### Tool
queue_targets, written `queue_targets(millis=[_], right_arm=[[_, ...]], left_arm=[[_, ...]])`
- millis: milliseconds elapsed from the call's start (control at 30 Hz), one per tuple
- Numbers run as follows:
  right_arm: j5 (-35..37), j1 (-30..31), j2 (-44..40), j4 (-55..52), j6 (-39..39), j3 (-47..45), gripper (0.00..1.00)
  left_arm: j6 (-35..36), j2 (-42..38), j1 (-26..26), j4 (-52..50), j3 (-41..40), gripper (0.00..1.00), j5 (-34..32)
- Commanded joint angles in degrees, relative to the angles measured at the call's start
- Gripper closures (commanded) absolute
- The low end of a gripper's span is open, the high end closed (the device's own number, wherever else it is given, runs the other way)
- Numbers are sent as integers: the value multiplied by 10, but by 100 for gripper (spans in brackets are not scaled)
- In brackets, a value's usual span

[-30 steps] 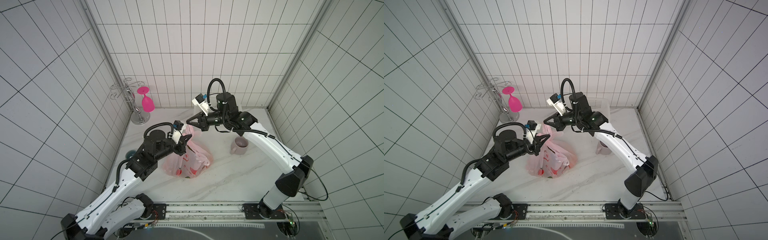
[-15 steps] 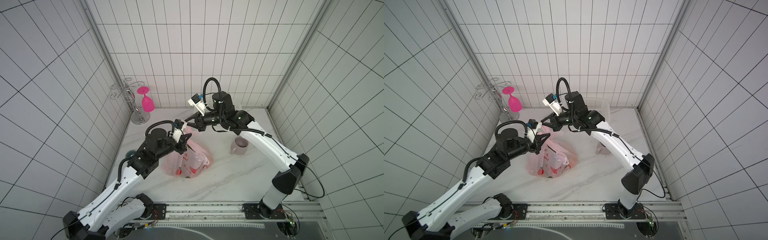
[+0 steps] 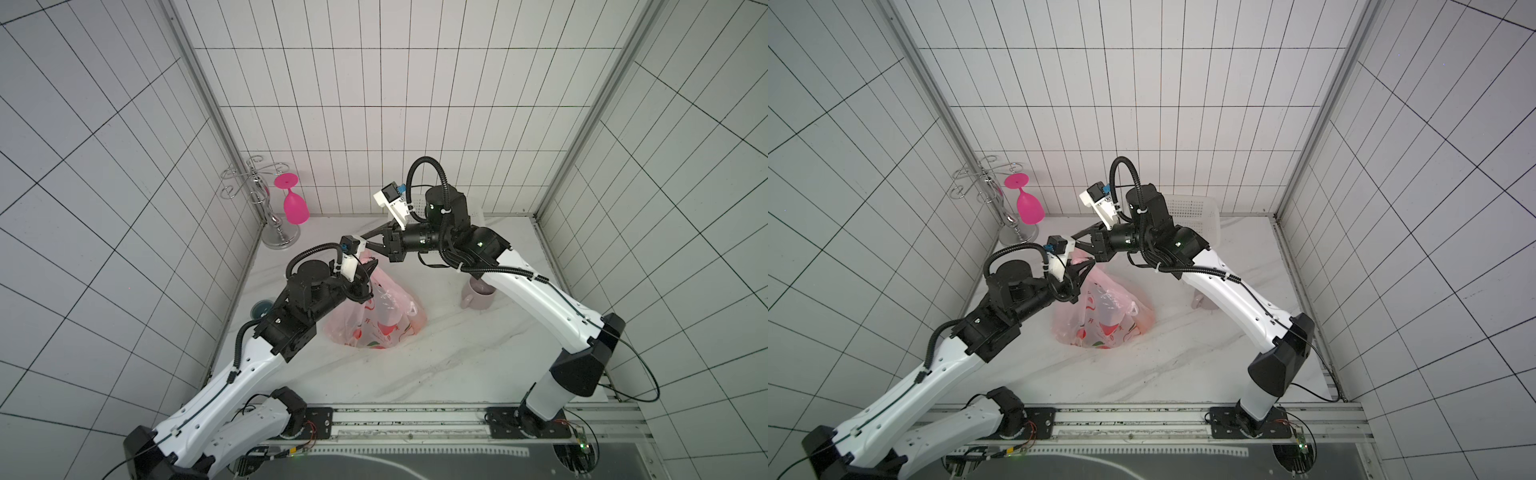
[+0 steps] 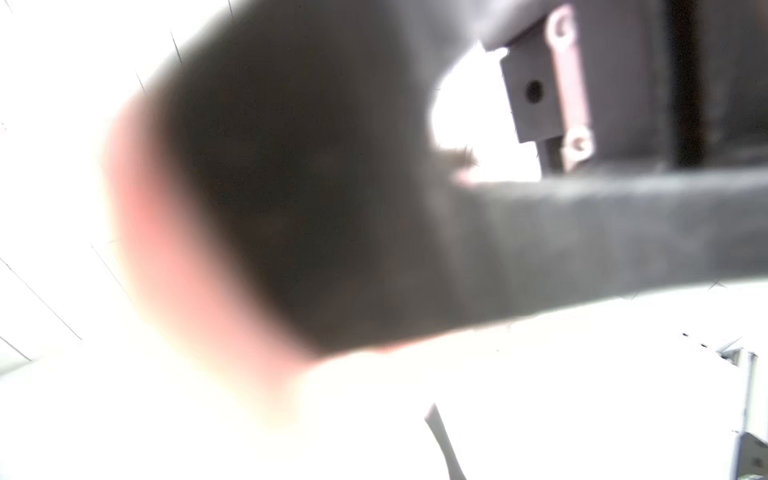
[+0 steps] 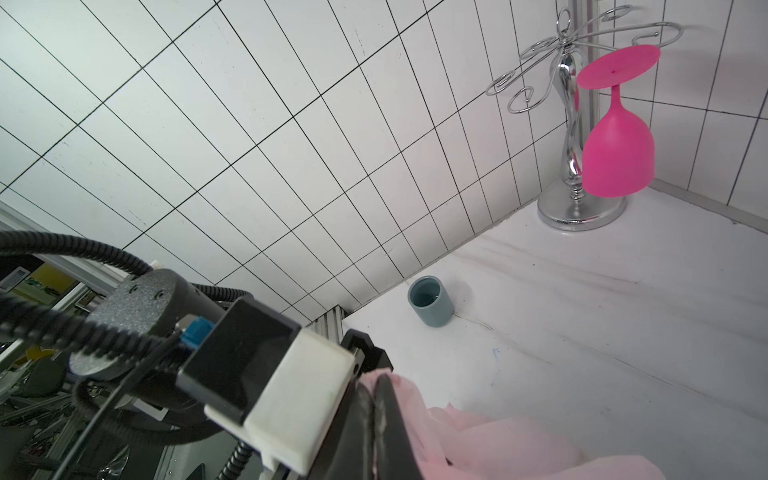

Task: Place the pineapple into a plastic bag & tie a knot
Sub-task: Cross the plastic bag at the center of the board.

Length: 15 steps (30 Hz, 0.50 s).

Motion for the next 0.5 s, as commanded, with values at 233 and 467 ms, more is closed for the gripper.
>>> queue_targets(millis=[233, 467], right_arm=[[44, 6, -127, 98, 27, -132, 100], [71, -17, -180, 110, 48, -233, 100]], left_arm=[[-12, -2, 15, 30, -28, 100, 4], [-9, -9, 21, 0, -26, 100, 24]])
